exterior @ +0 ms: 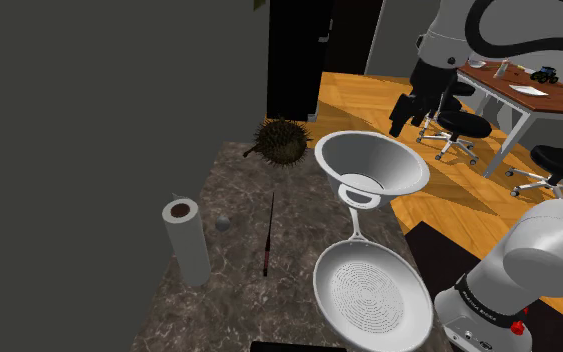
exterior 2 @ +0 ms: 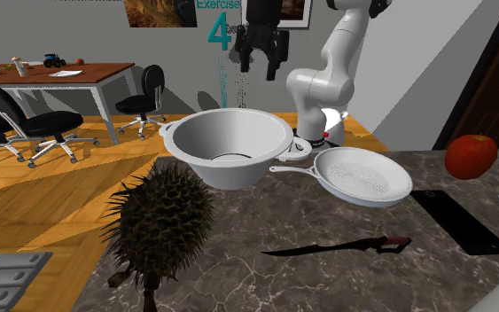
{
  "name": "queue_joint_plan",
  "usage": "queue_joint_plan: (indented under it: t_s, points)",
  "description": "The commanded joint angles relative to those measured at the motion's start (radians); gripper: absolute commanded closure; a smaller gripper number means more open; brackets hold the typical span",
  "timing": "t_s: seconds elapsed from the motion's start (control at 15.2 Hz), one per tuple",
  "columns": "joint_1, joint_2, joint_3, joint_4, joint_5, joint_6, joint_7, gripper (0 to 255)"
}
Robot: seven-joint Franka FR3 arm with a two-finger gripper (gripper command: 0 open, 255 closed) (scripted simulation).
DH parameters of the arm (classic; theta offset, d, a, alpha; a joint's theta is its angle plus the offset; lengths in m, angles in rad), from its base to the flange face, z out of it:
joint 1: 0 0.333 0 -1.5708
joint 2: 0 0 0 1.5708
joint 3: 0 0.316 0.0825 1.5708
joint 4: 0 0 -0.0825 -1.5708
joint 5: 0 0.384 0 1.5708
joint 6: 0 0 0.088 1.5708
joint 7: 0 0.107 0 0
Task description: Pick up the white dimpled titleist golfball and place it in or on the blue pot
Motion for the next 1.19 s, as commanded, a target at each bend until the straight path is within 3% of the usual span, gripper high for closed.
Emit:
queue_joint_plan:
  t_s: [0.0, 0.66, 1.12]
  points:
    - [0.0, 0.0, 0.0, 0.0, 0.0, 0.0, 0.0, 0]
    - [0.037, 0.166, 0.238, 0.01, 0.065, 0.173, 0.278, 0]
    - [0.026, 0.365, 0.41, 0.102, 0.031, 0.279, 0.493, 0]
